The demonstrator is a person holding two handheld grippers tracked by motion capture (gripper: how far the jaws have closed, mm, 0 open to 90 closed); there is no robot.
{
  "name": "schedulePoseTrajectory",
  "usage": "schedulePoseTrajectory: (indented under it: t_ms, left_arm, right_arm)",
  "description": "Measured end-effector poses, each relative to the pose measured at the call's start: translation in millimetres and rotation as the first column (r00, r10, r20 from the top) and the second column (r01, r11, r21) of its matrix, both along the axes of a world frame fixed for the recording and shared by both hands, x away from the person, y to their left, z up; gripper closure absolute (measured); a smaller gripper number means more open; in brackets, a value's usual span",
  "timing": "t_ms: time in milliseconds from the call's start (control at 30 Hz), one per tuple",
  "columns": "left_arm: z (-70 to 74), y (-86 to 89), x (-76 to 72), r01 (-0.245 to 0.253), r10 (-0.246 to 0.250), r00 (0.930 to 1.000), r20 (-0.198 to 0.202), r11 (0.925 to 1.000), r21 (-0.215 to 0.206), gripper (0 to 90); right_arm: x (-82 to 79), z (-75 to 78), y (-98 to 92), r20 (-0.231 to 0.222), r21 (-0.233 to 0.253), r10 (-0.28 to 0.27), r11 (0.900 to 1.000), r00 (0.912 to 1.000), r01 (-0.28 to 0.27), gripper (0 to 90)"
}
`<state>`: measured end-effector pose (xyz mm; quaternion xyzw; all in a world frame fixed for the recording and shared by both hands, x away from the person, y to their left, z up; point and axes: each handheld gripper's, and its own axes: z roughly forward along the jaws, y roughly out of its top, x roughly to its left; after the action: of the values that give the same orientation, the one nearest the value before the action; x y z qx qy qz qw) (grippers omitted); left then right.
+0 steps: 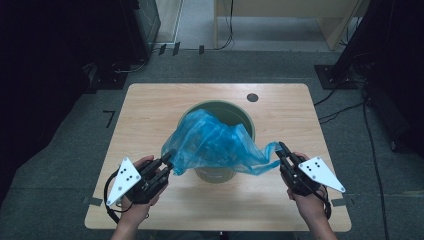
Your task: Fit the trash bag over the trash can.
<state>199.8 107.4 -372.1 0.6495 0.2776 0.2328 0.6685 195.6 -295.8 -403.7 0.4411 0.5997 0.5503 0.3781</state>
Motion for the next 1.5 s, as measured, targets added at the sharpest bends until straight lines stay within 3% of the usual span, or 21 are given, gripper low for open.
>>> schedulePoseTrajectory:
  t_ms: [67,133,233,300,400,500,567,600,667,767,867,1033,1133,1200,1300,1500]
  left_arm:
    - [0.4,6.2,1.3,0.007,-0.007,1.0,-0.005,0.9997,-0.023,78.3]
    - [-1.9,6.4,7.0,-0.026,0.026,0.9992,-0.03,0.9996,0.007,78.3]
    - [-4.0,4.5,11.8,-0.032,0.032,0.9977,-0.059,0.9995,0.005,78.8]
    - [-4.6,5.9,13.8,-0.033,0.031,0.9969,-0.073,0.999,-0.028,78.8]
    - [-4.1,7.3,16.1,-0.054,0.051,0.9956,-0.079,0.998,-0.034,78.8]
    - [-3.1,7.6,17.7,-0.063,0.06,0.9947,-0.084,0.9975,-0.031,78.9]
    - [-1.1,6.4,17.2,-0.068,0.066,0.9948,-0.078,0.9973,-0.029,79.1]
    - [0.1,5.3,16.7,-0.07,0.068,0.9952,-0.071,0.9972,-0.025,79.1]
    - [3.5,1.3,15.4,-0.071,0.07,0.9958,-0.059,0.9972,-0.021,79.2]
    - [7.1,-2.8,15.0,-0.073,0.071,0.996,-0.053,0.9971,-0.022,79.4]
    - [9.4,-4.2,15.0,-0.071,0.069,0.9964,-0.049,0.9971,-0.026,79.3]
    - [13.7,-6.8,14.5,-0.068,0.067,0.997,-0.04,0.9976,-0.016,80.0]
    - [16.7,-7.2,15.7,-0.067,0.067,0.997,-0.038,0.9977,-0.011,80.1]
    - [21.1,-8.7,16.8,-0.062,0.061,0.9976,-0.033,0.9979,-0.019,80.1]
    - [23.9,-11.4,17.5,-0.057,0.056,0.9979,-0.031,0.9981,-0.022,80.2]
    - [28.7,-23.4,21.2,-0.034,0.033,0.9989,-0.032,0.9992,-0.023,80.6]
  right_arm:
    - [-1.7,4.8,-9.9,0.016,0.036,-0.012,0.999,0.9998,0.011,84.6]
    - [-0.6,6.5,-13.3,0.013,0.046,-0.011,0.999,0.9999,0.01,84.6]
    - [3.5,7.2,-7.2,-0.001,0.005,-0.023,1.0,0.9997,0.023,85.1]
    - [3.7,7.4,-3.1,0.0,-0.002,-0.016,1.0,0.9999,0.016,84.9]
    - [5.5,6.0,-1.4,-0.002,0.0,-0.02,1.0,0.9998,0.02,82.9]
    - [7.4,5.6,-2.9,-0.003,0.018,-0.015,1.0,0.9999,0.015,76.2]
    - [6.0,8.6,-3.8,0.015,0.045,0.022,0.999,0.9996,-0.023,59.0]
    - [6.0,8.6,-3.8,0.015,0.045,0.022,0.999,0.9996,-0.023,59.0]
    - [1.9,11.9,-1.9,0.05,0.041,0.045,0.998,0.9977,-0.047,48.1]
    - [-2.3,15.5,-1.3,0.074,0.046,0.084,0.995,0.9938,-0.087,41.1]
    - [-6.2,19.5,-2.2,0.09,0.05,0.095,0.994,0.9914,-0.1,40.6]
    - [-4.5,23.9,-12.6,0.07,0.077,0.021,0.997,0.9973,-0.027,48.4]
    - [-4.2,25.7,-19.0,0.071,0.104,0.021,0.994,0.9973,-0.028,48.3]
    - [-5.5,30.5,-24.6,0.089,0.134,0.032,0.99,0.9955,-0.044,43.7]
    - [-5.4,35.6,-25.0,0.11,0.137,0.015,0.99,0.9938,-0.03,39.3]
    - [-5.7,43.7,-22.2,0.138,0.148,0.057,0.986,0.9888,-0.077,31.7]
